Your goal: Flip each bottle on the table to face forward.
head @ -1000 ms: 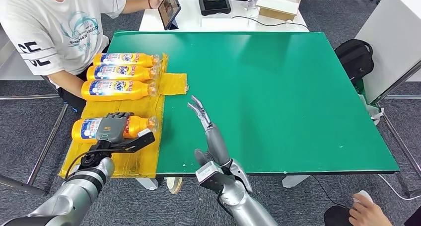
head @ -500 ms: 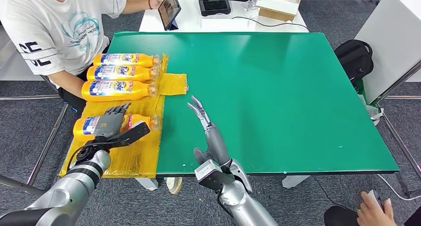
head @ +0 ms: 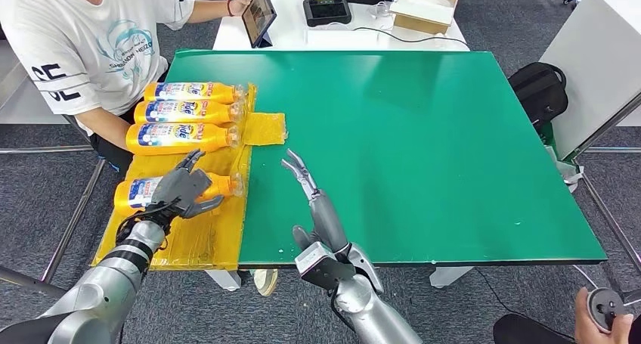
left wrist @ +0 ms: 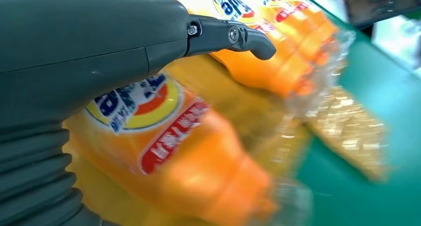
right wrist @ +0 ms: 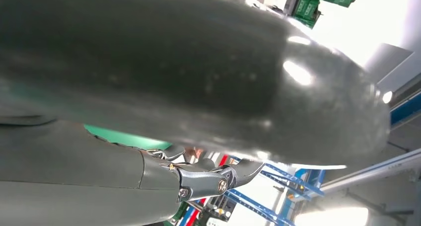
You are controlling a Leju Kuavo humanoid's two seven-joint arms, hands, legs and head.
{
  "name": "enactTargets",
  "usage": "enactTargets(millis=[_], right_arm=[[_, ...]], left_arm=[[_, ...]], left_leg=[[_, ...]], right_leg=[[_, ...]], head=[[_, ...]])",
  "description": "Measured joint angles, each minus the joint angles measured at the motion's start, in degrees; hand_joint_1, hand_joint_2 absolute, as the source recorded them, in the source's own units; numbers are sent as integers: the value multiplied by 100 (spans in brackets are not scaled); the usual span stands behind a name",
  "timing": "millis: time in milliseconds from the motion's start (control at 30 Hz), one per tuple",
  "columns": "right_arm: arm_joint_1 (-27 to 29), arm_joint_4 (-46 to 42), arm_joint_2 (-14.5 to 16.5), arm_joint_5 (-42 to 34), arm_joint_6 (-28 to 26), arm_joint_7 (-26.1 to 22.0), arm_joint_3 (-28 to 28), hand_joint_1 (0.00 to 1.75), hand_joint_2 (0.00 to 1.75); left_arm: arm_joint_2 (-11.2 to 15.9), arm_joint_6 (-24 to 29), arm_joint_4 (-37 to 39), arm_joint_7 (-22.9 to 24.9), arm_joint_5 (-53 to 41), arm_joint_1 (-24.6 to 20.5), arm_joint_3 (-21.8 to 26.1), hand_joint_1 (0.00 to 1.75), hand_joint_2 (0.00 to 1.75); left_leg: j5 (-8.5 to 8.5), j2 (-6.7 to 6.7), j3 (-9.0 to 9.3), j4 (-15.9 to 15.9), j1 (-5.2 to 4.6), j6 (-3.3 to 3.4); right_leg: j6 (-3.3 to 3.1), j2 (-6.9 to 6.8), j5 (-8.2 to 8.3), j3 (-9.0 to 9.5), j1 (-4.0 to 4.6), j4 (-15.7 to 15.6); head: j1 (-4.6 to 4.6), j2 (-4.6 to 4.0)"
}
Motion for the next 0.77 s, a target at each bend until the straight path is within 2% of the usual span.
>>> enactTargets(millis=[133,233,300,367,433,500,567,667,767], right_arm=[[-34,86,-1,-13,61,0,-3,0,0],[-39,143,-2,-45,114,1,-13,0,0],[-40,176,-1,-52,129,4,-27,0,0],[-37,202,0,-13,128,27,-44,0,0],[-26,212,2,53,94,55,-52,0,0],[-12,215,4,117,31,62,-53,0,87],[1,217,4,194,-77,34,-53,0,175],[137,142,8,193,-410,-163,-67,0,175],[456,-129,37,-3,-834,-374,-149,0,175]], left_arm=[[-84,-1400,-92,-478,1245,27,487,0,0],[-185,-1887,-240,-515,2134,105,787,0,0],[-274,-1840,-377,-521,2666,175,929,0,87],[-397,-1302,-678,-586,3187,314,1004,0,175],[-532,-293,-1194,-663,3591,535,967,0,175],[-623,754,-1819,-695,3724,783,757,0,175],[-654,1547,-2402,-706,3736,1015,447,0,175],[-654,2395,-3331,-707,3974,1479,-115,0,175],[-689,2766,-4301,-708,4368,2019,-639,0,175]], left_leg=[[1,0,3,0,0,0],[3,2,2,0,0,-1],[2,3,0,0,0,-1],[2,4,-3,0,0,-1],[1,8,-8,1,0,-1],[0,8,-16,1,0,-1],[0,3,-26,1,1,-1],[-3,1,-31,1,1,-2],[-10,2,-35,1,0,-3]], right_leg=[[0,0,1,3,0,0],[1,1,2,-1,0,0],[1,1,2,-4,0,1],[1,2,2,-9,0,1],[1,4,2,-16,0,1],[1,4,2,-25,1,1],[1,3,0,-32,1,1],[0,2,-2,-35,1,0],[0,2,-5,-38,0,-4]], head=[[1,0],[1,0],[1,0],[1,0],[1,0],[0,0],[1,0],[3,0],[2,0]])
